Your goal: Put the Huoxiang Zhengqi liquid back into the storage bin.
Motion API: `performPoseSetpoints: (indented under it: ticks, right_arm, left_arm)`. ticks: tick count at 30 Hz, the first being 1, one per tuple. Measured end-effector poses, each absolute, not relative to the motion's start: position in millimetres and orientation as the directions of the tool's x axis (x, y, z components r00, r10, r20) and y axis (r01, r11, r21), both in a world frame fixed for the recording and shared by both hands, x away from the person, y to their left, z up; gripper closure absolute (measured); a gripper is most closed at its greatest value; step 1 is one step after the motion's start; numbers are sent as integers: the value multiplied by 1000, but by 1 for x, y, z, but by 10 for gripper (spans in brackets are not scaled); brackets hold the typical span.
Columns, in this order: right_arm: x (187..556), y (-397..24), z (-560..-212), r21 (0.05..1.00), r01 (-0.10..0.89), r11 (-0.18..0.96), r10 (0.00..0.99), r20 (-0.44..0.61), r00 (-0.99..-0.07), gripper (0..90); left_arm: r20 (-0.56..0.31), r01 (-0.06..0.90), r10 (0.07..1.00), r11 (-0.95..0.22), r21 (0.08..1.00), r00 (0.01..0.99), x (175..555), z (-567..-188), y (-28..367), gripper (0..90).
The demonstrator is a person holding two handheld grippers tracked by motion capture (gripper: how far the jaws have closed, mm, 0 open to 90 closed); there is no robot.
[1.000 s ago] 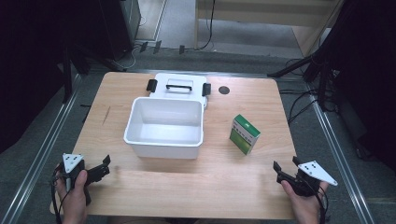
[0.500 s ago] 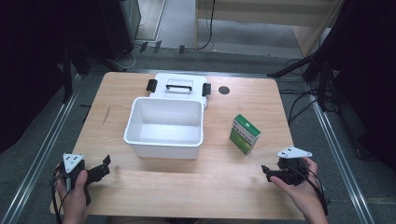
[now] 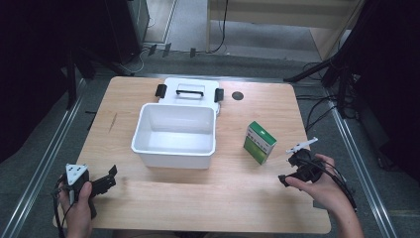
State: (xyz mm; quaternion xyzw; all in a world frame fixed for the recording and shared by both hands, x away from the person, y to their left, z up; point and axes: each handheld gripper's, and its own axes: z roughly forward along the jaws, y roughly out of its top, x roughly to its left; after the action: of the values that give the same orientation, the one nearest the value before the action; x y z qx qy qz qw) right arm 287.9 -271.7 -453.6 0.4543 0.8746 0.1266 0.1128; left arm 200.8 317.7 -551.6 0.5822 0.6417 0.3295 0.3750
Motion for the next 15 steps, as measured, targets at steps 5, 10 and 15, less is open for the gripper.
performPoseSetpoints:
  ticks: [5,10,15]
  right_arm:
    - [297,-261,-437,277,764,583,808,-97,-582,197]
    - [304,-251,-425,251,751,610,789,-110,-604,188]
    - [310,-241,-412,247,738,628,775,-117,-621,187]
  left_arm:
    - [-98,497,994,104,861,-39,200,-552,318,11]
    - [-103,498,994,108,861,-37,200,-552,318,11]
    - [-105,502,994,108,858,-35,200,-552,318,10]
